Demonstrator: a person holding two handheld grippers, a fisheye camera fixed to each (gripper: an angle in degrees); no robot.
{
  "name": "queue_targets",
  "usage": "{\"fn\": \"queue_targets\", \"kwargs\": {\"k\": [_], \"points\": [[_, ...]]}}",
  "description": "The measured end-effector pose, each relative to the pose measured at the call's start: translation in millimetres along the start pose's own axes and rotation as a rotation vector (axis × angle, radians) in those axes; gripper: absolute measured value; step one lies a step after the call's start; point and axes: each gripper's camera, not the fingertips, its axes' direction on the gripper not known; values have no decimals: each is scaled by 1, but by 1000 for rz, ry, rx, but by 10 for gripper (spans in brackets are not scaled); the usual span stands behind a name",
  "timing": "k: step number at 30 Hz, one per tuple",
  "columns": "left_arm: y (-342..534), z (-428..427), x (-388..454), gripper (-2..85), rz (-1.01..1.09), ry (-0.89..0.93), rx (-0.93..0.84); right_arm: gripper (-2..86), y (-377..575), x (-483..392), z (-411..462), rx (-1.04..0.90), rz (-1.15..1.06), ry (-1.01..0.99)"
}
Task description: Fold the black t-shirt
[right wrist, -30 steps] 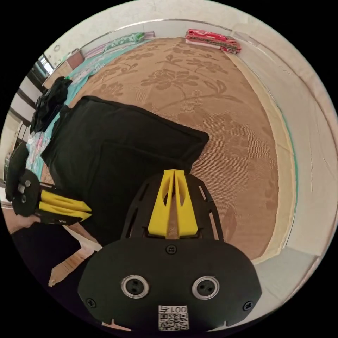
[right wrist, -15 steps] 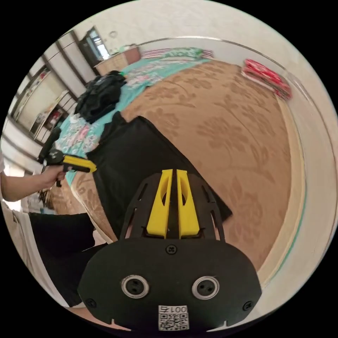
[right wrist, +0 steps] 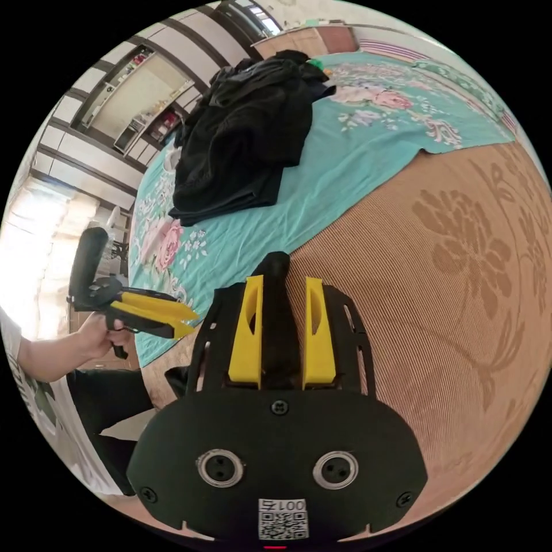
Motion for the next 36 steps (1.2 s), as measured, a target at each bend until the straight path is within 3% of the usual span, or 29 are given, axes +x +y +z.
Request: {"fn": "queue_targets", "kwargs": {"k": [4, 6, 14, 19, 25, 31, 36], "points": [[-21, -20, -27, 51, 51, -88, -39, 25, -28, 4, 10, -22, -56, 43], [-27, -29, -37, 52, 69, -88, -35, 16, -36, 9, -4, 52, -114, -80], [-24, -92, -83, -6, 127, 91, 98, 9, -50, 87, -45, 236, -60, -294], [-17, -145, -108, -9, 171, 89, 162, 8, -71, 129, -30, 221, -17, -305], [-16, -175, -145, -9, 145, -76, 26, 10, -122, 136, 20, 180, -45, -236], [-17, -189, -173, -9, 135, -103, -15, 36, -161, 149, 39, 144, -101, -236], [-22, -194, -195, -8, 82, -56, -24, 69, -186, 152, 77, -34, -158, -227]]}}
